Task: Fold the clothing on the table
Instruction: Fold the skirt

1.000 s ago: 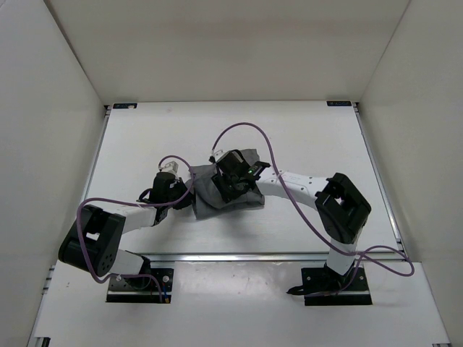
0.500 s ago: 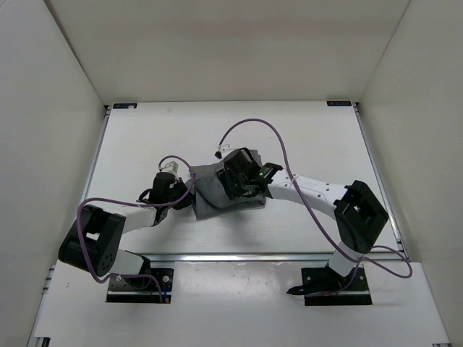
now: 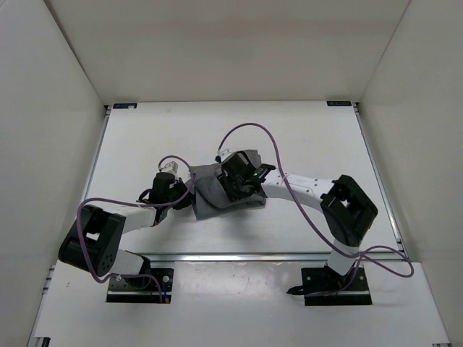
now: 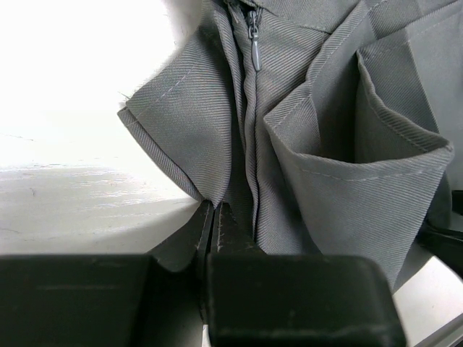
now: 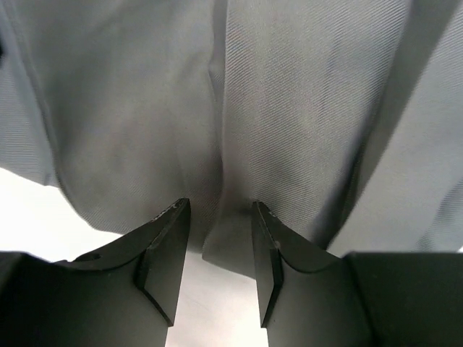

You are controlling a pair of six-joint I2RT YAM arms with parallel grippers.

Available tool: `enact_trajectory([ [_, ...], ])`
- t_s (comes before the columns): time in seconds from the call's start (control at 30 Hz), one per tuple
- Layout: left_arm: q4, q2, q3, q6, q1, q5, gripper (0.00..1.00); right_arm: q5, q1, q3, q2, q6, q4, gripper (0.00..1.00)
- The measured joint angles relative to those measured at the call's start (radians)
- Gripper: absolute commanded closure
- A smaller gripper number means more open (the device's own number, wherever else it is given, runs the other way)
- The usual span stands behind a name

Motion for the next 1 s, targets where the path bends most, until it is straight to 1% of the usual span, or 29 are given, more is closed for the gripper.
enact_trajectory([
  [0.03, 0.000, 0.000, 0.000, 0.000, 0.000, 0.000, 0.92, 0.000, 0.000, 0.000, 0.010, -0.001, -0.002, 0.63],
  [0.07, 0.000, 0.000, 0.000, 0.000, 0.001, 0.000, 0.92, 0.000, 0.000, 0.000, 0.019, -0.001, -0.003, 0.70],
  [0.13, 0.001, 0.000, 0.000, -0.002, 0.001, 0.000, 0.93, 0.000, 0.000, 0.000, 0.031, -0.006, -0.008, 1.00],
  [0.4, 0.008, 0.003, -0.002, -0.003, -0.002, 0.000, 0.93, -0.014, 0.002, 0.006, 0.041, 0.005, -0.014, 1.00],
  [0.63, 0.009, 0.004, -0.002, -0.003, -0.002, 0.001, 0.94, -0.073, 0.013, 0.026, 0.005, 0.028, -0.011, 1.00],
  [1.0, 0.009, 0.004, -0.002, -0.003, -0.003, 0.001, 0.95, -0.151, 0.047, 0.083, 0.013, 0.042, 0.002, 1.00],
])
